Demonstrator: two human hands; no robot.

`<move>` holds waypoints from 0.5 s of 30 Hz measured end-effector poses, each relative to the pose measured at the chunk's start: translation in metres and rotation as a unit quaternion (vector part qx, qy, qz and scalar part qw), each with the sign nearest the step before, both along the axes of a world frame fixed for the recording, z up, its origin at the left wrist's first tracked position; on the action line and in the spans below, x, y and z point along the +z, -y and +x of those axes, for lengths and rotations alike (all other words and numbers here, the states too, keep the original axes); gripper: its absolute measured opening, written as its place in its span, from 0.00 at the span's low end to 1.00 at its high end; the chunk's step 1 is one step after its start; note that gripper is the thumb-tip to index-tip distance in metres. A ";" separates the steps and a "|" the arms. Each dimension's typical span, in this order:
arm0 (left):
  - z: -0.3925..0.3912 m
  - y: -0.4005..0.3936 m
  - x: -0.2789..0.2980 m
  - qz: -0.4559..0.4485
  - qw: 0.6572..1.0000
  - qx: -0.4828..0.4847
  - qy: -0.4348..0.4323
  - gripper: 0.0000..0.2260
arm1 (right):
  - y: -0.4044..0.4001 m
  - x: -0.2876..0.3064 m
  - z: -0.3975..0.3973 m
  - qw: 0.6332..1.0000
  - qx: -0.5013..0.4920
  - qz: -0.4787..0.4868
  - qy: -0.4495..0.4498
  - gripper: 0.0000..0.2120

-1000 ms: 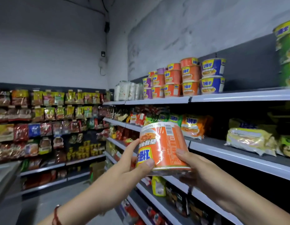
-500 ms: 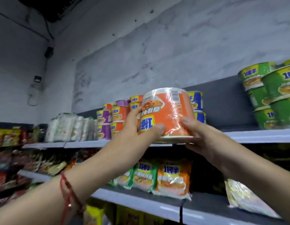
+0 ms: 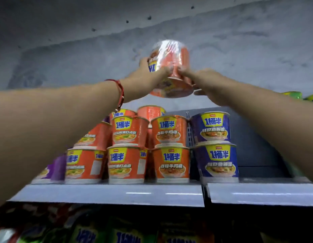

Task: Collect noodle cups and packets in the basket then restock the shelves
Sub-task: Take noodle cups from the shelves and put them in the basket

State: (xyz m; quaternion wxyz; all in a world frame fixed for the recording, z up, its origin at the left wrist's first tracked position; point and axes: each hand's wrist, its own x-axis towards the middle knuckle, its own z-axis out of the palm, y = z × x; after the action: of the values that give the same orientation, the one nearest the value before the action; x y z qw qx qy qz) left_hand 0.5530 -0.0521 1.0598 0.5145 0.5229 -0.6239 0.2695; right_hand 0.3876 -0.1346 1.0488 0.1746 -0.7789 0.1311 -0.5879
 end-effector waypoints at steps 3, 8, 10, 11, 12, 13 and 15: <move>0.039 0.054 0.005 0.026 0.999 -0.036 -0.018 0.42 | 0.033 0.010 0.038 0.997 -0.077 0.027 -0.004 0.28; 0.076 0.123 0.014 0.146 0.989 0.022 0.010 0.41 | 0.078 0.009 0.082 0.968 -0.240 0.040 -0.056 0.24; 0.078 0.133 0.018 0.201 0.977 0.032 0.068 0.41 | 0.088 0.004 0.090 0.950 -0.297 0.044 -0.090 0.26; 0.078 0.133 0.019 0.219 0.971 0.021 0.088 0.37 | 0.090 0.003 0.093 0.945 -0.310 0.045 -0.096 0.26; 0.077 0.130 0.018 0.236 0.966 0.020 0.101 0.29 | 0.090 0.002 0.096 0.941 -0.321 0.042 -0.096 0.27; 0.076 0.126 0.016 0.239 0.964 0.034 0.115 0.24 | 0.089 0.000 0.098 0.937 -0.333 0.036 -0.098 0.27; 0.073 0.112 0.010 0.190 0.955 0.143 0.177 0.28 | 0.084 -0.006 0.097 0.929 -0.355 0.009 -0.106 0.26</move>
State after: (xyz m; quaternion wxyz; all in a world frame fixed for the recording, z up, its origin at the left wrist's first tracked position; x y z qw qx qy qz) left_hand 0.6259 -0.1639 1.0703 0.2431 0.6382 -0.6637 0.3052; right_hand 0.4850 -0.2189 1.0431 -0.0535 -0.7378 0.4214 -0.5246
